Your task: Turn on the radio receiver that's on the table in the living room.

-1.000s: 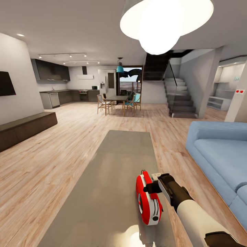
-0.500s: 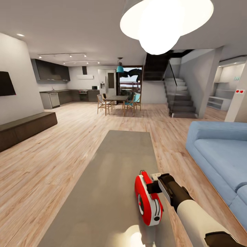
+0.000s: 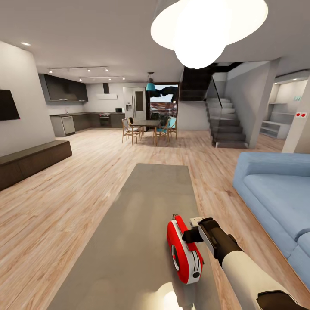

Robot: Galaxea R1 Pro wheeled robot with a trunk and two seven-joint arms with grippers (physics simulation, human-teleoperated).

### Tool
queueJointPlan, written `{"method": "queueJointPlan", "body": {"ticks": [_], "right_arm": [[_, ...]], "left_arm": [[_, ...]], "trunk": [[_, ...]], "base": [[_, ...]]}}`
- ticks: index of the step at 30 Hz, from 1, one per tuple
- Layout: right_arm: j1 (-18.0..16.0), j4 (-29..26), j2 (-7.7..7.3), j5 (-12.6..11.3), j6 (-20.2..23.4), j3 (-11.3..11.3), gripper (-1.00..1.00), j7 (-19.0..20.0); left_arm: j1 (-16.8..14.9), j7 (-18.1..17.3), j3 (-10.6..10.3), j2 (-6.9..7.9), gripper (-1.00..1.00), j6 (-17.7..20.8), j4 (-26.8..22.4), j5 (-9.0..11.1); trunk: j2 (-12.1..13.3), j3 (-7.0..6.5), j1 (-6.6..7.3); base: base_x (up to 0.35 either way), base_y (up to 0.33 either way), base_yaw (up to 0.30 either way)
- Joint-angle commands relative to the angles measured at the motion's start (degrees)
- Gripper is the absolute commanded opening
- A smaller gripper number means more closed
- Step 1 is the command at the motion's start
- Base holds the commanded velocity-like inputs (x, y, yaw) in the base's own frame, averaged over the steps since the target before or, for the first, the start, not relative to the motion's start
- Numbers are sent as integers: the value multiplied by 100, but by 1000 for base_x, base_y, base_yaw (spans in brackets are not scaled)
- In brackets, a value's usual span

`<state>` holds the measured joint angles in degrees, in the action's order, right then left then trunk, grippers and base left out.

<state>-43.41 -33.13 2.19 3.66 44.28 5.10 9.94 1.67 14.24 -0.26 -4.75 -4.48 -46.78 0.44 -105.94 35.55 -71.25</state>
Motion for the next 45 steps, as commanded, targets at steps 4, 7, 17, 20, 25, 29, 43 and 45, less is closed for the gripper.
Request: {"method": "queueJointPlan", "body": {"ticks": [4, 7, 17, 20, 25, 29, 43, 45], "right_arm": [[0, 0, 0, -23, 2, 5, -100, 3], [0, 0, 0, -16, 2, 16, -100, -1], [0, 0, 0, -15, 2, 16, -100, -1], [0, 0, 0, -15, 2, 15, -100, -1], [0, 0, 0, -15, 2, 17, -100, -1], [0, 0, 0, -15, 2, 17, -100, -1], [0, -8, 0, -5, -6, 8, -100, 7], [0, -9, 0, -9, -6, 5, -100, 8]], "left_arm": [[0, 0, 0, 0, 100, 0, 1, 0], [0, 12, 6, 39, 100, 0, -3, -47], [0, 34, 17, 46, 100, 0, -7, -53], [0, 35, 17, 48, 100, 0, -7, -53], [0, 45, 17, 49, 100, 4, -5, -60], [0, 57, 18, 52, 100, 7, -6, -61], [0, 61, 18, 53, 100, 16, -5, -63], [0, 60, 18, 53, 100, 17, -3, -62]], "trunk": [[0, 0, 0], [0, 0, 0], [0, 0, 0], [0, 0, 0], [200, -90, 110], [361, -162, 198], [922, -413, 505], [1003, -449, 549]], "base": [[0, 0, 0], [0, 0, 0], [0, 0, 0], [0, 0, 0], [0, 0, 0], [0, 0, 0], [0, 0, 0], [0, 0, 0]]}}
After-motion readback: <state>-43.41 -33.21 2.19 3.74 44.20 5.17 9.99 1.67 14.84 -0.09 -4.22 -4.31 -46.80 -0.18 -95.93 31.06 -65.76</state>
